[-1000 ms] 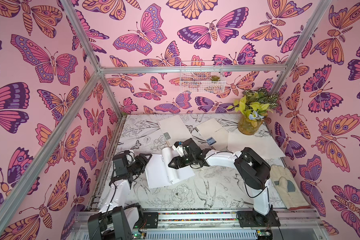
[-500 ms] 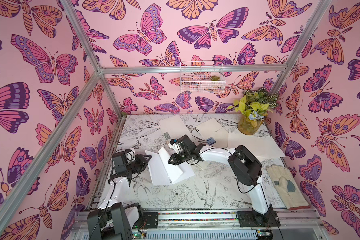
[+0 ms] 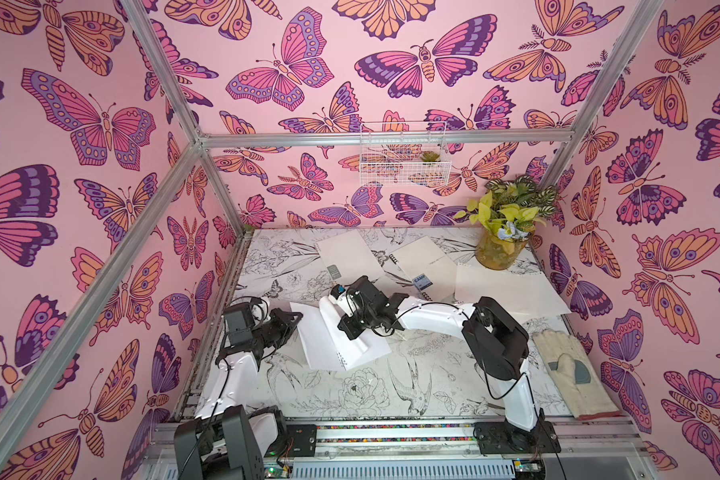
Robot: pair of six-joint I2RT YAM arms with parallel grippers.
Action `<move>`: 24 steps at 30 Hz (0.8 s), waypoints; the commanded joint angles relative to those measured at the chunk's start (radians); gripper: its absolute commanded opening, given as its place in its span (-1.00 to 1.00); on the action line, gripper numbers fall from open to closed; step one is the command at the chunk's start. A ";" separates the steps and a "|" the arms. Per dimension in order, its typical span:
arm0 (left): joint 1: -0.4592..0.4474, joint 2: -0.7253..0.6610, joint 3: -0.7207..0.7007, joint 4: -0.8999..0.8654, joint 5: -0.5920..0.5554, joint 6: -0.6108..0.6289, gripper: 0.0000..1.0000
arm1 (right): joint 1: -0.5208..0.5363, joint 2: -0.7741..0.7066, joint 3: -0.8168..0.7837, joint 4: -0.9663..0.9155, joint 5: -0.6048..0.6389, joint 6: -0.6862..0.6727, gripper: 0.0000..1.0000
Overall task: Tear off pages from different notebooks
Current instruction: Tear off the paper from the notebook.
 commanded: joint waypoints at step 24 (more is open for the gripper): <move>0.060 0.013 -0.063 -0.024 -0.244 -0.141 -1.00 | 0.266 -0.304 -0.475 0.251 0.138 -0.490 -1.00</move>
